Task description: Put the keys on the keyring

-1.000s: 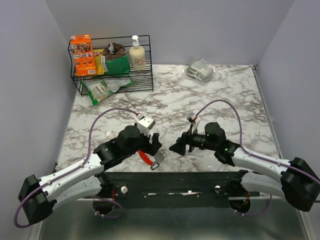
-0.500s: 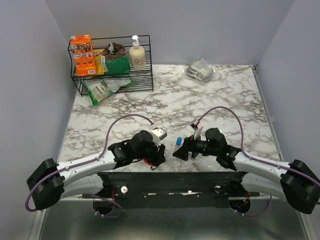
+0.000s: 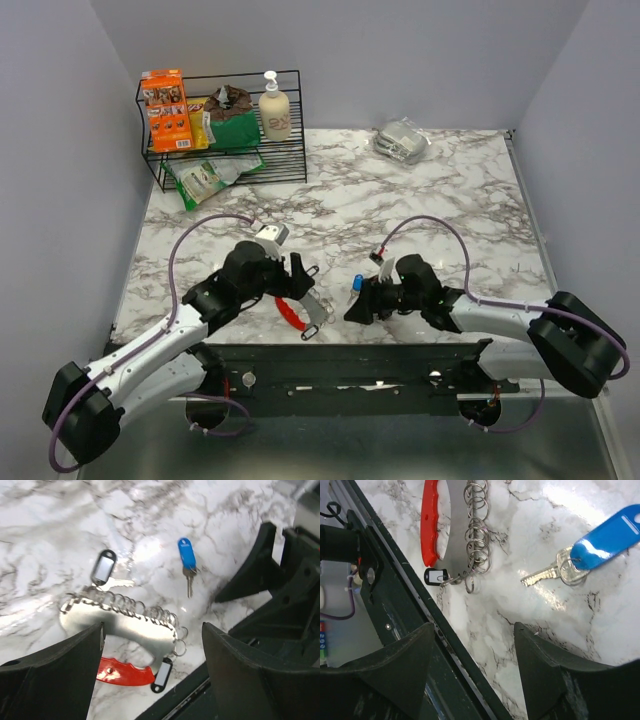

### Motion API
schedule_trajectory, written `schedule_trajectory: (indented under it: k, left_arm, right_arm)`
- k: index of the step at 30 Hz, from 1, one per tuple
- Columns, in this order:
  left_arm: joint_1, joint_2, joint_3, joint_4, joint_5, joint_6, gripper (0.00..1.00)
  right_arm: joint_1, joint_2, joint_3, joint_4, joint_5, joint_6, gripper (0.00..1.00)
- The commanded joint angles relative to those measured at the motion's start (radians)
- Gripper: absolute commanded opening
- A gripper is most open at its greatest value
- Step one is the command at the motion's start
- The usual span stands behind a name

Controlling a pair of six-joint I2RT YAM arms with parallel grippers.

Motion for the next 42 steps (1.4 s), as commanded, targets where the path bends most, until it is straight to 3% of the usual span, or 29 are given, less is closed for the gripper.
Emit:
schedule_trajectory:
  k: [1, 5, 9, 13, 23, 30, 38, 41, 42]
  left_arm:
    - [0.134, 0.013, -0.021, 0.012, 0.153, -0.024, 0.87]
    - [0.192, 0.041, -0.025, 0.055, 0.242, -0.03, 0.87]
    - [0.2, 0.053, -0.017, 0.058, 0.254, -0.024, 0.87]
    - [0.202, 0.052, -0.017, 0.064, 0.265, -0.024, 0.87]
    - [0.205, 0.009, -0.025, 0.038, 0.23, -0.039, 0.87]
    - [0.205, 0.015, -0.057, 0.034, 0.188, -0.065, 0.86]
    - [0.206, 0.063, -0.068, 0.028, 0.148, -0.068, 0.86]
    - [0.208, 0.106, -0.068, 0.018, 0.133, -0.068, 0.84]
    - [0.206, 0.122, -0.071, 0.02, 0.128, -0.068, 0.84]
  right_arm:
    - [0.007, 0.078, 0.055, 0.079, -0.075, 0.013, 0.69]
    - [0.025, 0.153, 0.095, 0.088, -0.094, 0.022, 0.64]
    - [0.04, 0.227, 0.132, 0.094, -0.104, 0.033, 0.51]
    - [0.06, 0.301, 0.166, 0.09, -0.098, 0.048, 0.46]
    - [0.102, 0.373, 0.23, 0.042, -0.046, 0.054, 0.41]
    - [0.103, 0.367, 0.235, 0.064, -0.054, 0.05, 0.11]
    - [0.145, 0.341, 0.267, 0.036, -0.048, 0.001, 0.06]
    - [0.172, 0.348, 0.283, 0.05, -0.049, -0.014, 0.08]
    - [0.181, 0.354, 0.284, 0.057, -0.054, -0.018, 0.13]
